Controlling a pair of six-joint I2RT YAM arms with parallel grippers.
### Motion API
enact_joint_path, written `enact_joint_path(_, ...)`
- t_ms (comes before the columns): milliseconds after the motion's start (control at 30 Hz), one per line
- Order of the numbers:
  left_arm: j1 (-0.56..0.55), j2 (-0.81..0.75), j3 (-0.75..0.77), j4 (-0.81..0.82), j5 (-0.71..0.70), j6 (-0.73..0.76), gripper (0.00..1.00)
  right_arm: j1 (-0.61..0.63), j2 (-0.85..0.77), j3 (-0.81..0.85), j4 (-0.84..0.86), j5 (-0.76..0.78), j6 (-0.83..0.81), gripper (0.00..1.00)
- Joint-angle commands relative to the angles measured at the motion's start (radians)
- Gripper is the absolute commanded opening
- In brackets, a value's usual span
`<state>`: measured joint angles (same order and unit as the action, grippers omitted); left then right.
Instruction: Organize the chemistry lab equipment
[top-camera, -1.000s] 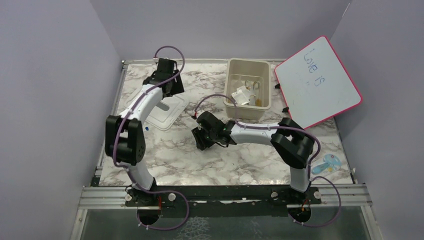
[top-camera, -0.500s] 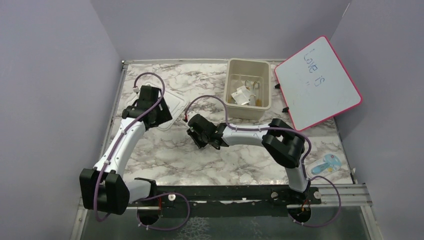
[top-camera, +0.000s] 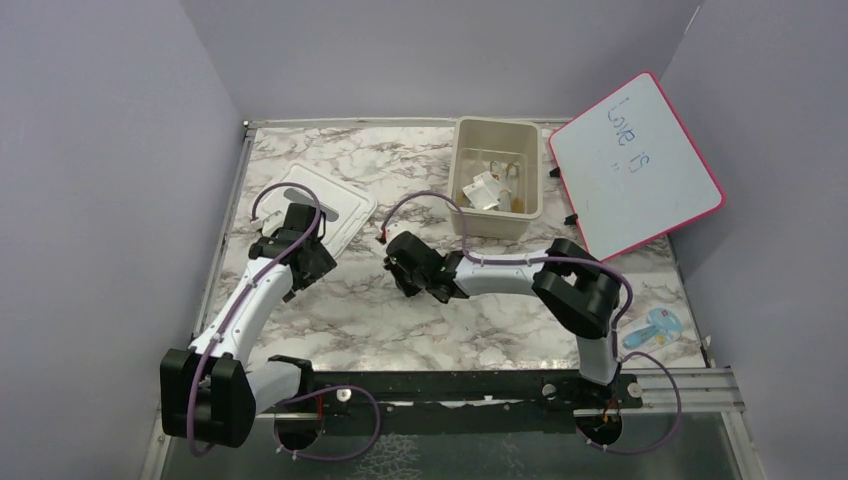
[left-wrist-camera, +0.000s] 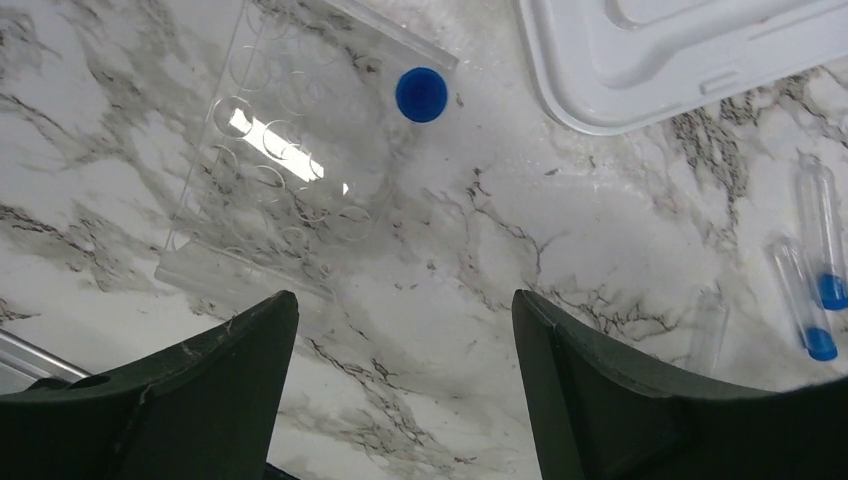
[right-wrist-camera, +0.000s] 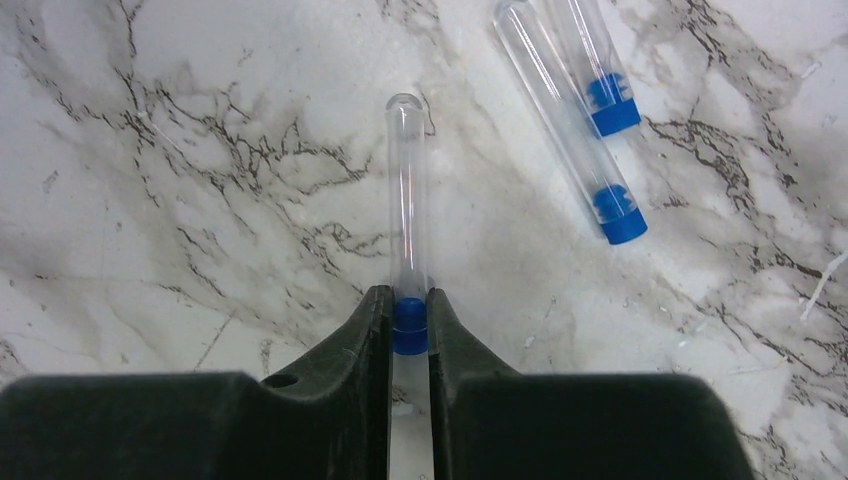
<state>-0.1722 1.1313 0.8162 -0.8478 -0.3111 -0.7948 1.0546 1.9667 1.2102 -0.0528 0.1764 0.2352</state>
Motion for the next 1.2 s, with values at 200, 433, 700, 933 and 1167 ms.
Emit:
enact_joint_path(200, -0.010, -0.087, -0.158, 0.120, -0.074, -0.085, 0.76, 0.002, -0.111, -0.048, 0.041, 0.016, 0.040, 0.09)
enact_joint_path(433, -0.013, -0.085, -0.211, 0.164, -0.005, -0.097, 0.67, 0.002, -0.145, -0.055, 0.036, 0.024, 0.041, 0.09)
enact_joint_path(700, -0.015, -0.066, -0.222, 0.174, 0.064, -0.132, 0.61, 0.002, -0.155, -0.064, 0.033, 0.029, 0.049, 0.09)
enact_joint_path(933, -0.017, -0.074, -0.200, 0.197, 0.111, -0.117, 0.60, 0.002, -0.159, -0.070, 0.033, 0.033, 0.053, 0.09)
enact_joint_path(1167, -0.018, -0.089, -0.200, 0.204, 0.110, -0.099, 0.60, 0.002, -0.167, -0.079, 0.034, 0.033, 0.061, 0.09)
